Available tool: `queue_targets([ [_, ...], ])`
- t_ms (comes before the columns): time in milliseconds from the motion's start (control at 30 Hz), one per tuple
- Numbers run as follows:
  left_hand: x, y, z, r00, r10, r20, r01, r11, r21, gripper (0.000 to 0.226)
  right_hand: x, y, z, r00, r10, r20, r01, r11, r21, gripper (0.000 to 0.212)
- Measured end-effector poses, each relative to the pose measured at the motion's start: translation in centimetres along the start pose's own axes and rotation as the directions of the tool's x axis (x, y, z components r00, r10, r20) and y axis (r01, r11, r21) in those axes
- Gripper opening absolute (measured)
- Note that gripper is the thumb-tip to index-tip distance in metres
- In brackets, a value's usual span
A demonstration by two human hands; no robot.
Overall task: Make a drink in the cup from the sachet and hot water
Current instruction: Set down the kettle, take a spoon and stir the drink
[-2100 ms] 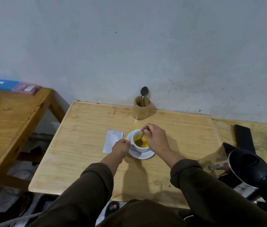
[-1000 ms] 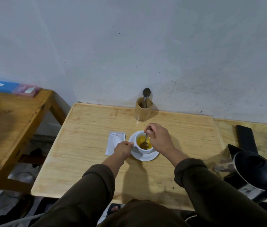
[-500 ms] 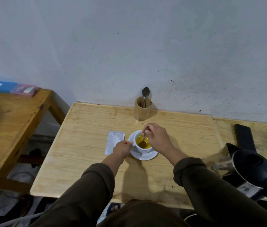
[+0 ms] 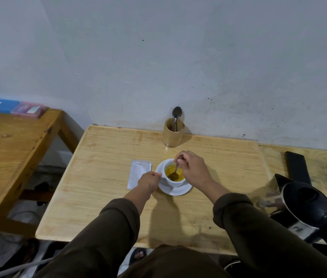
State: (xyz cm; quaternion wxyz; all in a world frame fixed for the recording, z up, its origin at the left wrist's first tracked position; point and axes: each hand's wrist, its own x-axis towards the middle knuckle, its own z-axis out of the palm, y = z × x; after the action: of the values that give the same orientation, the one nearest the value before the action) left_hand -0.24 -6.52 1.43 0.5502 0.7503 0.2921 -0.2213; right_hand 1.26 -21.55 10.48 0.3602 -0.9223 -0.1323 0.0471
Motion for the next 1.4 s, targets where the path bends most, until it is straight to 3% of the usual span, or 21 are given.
queue_targets([
  [167, -0.2, 0.18, 0.0, 1.0, -0.014, -0.002, 0.014, 1.0, 0.016, 0.042, 0.25, 0.35, 0.03, 0.997, 0.046, -0.063, -0.054, 0.989, -0.135, 0.021],
  [400, -0.41, 0.27, -0.04, 1.0, -0.022, -0.003, 0.022, 1.0, 0.008, 0.042, -0.24, 0.06, 0.33, 0.999, 0.026, -0.035, -0.026, 1.0, 0.004, 0.021],
  [700, -0.28, 0.13, 0.07, 1.0, -0.022, -0.021, 0.022, 1.0, 0.004, 0.04, 0.05, 0.57, 0.22, 0.995, 0.068, -0.075, -0.078, 0.988, -0.13, 0.022],
  [967, -0.28, 0.11, 0.02, 1.0, -0.022, -0.016, 0.022, 1.0, -0.006, 0.041, -0.12, 0.04, 0.36, 0.999, 0.046, -0.026, -0.045, 0.999, 0.025, 0.019],
  [1100, -0.5, 0.21, -0.03, 0.999, -0.033, -0.019, 0.032, 0.999, -0.007, 0.042, 0.23, 0.01, 0.25, 0.998, 0.065, -0.008, -0.065, 0.998, -0.025, 0.019],
  [1233, -0.59, 0.24, -0.09, 0.999, -0.035, -0.014, 0.035, 0.999, -0.016, 0.041, 0.37, 0.46, 0.23, 0.994, 0.081, -0.078, -0.091, 0.986, -0.138, 0.021],
  [1400, -0.8, 0.44, -0.17, 0.999, -0.032, -0.014, 0.031, 0.999, -0.02, 0.038, -0.07, 0.37, 0.54, 0.996, 0.046, -0.079, -0.048, 0.999, -0.019, 0.022],
])
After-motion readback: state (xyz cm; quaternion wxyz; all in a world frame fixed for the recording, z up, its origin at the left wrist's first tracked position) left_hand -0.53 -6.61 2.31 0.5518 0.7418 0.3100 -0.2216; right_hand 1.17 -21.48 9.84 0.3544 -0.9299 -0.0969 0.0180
